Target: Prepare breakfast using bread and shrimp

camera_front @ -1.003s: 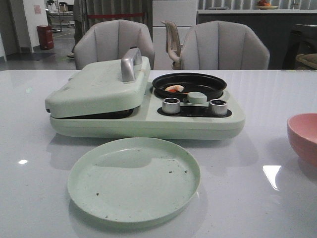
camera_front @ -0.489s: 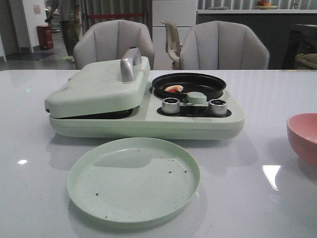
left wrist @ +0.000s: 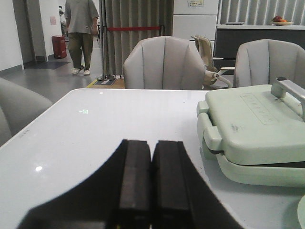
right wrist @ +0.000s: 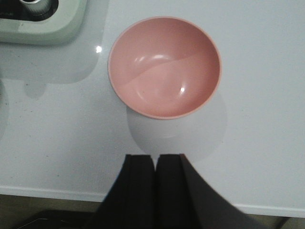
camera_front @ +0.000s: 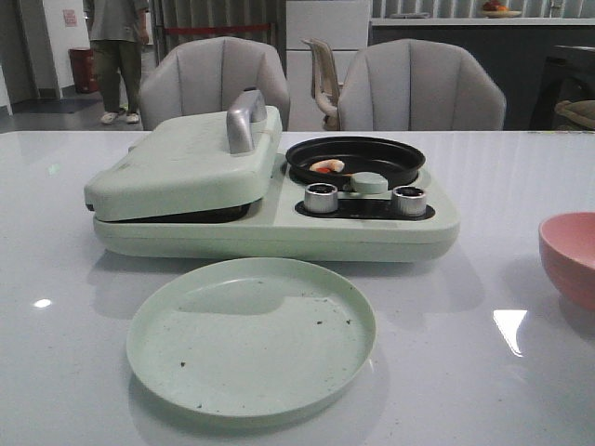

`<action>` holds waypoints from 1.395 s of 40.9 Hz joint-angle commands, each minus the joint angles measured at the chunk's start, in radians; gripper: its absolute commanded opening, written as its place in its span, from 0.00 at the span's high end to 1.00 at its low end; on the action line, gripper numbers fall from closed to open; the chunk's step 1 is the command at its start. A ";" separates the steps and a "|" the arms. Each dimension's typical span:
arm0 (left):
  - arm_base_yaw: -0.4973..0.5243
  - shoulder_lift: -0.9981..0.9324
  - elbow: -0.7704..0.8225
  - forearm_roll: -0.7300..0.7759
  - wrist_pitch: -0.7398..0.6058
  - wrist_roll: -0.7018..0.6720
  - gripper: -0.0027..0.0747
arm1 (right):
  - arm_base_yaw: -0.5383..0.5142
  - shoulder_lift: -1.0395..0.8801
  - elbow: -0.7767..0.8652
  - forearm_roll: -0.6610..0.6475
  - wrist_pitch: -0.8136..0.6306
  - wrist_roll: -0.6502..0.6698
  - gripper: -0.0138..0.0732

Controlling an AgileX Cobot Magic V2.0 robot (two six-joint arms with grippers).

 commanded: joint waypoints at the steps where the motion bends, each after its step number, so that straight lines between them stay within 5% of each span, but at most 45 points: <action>1: 0.001 -0.020 0.006 -0.006 -0.073 -0.008 0.84 | 0.000 -0.007 -0.028 -0.003 -0.061 -0.006 0.80; 57: -0.002 -0.021 0.006 0.078 -0.087 -0.088 0.84 | 0.000 -0.007 -0.028 -0.003 -0.062 -0.006 0.80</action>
